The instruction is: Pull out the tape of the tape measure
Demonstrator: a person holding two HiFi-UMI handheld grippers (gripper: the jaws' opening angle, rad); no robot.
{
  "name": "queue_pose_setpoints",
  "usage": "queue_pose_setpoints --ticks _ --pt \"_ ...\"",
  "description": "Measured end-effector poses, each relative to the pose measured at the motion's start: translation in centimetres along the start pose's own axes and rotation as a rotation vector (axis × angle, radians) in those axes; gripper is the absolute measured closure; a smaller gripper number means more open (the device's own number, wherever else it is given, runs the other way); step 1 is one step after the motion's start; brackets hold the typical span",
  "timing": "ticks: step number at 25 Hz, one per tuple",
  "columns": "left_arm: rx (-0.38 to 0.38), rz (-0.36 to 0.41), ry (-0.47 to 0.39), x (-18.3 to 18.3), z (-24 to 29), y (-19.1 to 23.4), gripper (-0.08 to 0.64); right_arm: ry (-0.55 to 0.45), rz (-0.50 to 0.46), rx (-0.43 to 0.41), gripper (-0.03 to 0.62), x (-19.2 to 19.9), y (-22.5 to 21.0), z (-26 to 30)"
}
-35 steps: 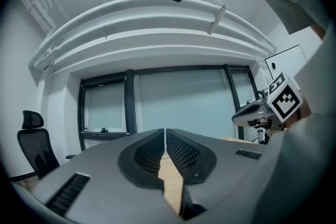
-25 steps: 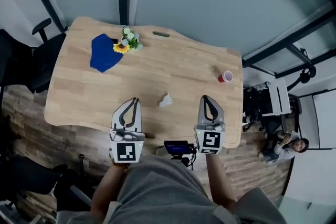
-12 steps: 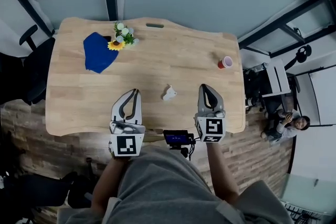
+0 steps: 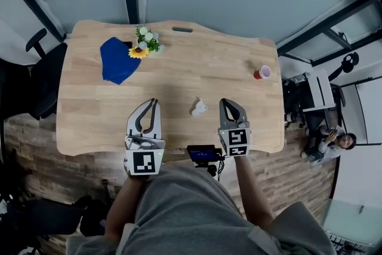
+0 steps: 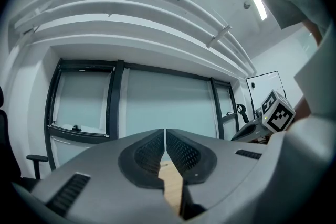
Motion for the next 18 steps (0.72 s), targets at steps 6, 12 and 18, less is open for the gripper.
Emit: queue_pose_setpoints --ticks 6,12,18 --pt "-0.002 0.001 -0.003 0.2 0.4 0.5 0.540 0.081 0.002 -0.042 0.580 2.0 0.6 1.8" --pt "-0.005 -0.016 -0.002 0.6 0.4 0.6 0.540 0.156 0.029 -0.071 0.580 4.2 1.0 3.4" --pt "-0.015 -0.020 0.007 0.7 0.3 1.1 0.540 0.223 0.050 -0.091 0.580 6.2 1.4 5.1"
Point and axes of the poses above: the fingertips, and each gripper's own axes: z forward along the fingers, y to its left, x out of its underside, the point moved 9 cm from there along -z, backward along the fingers, and after that the axes turned 5 degrees about -x, right-handed, at the moved point
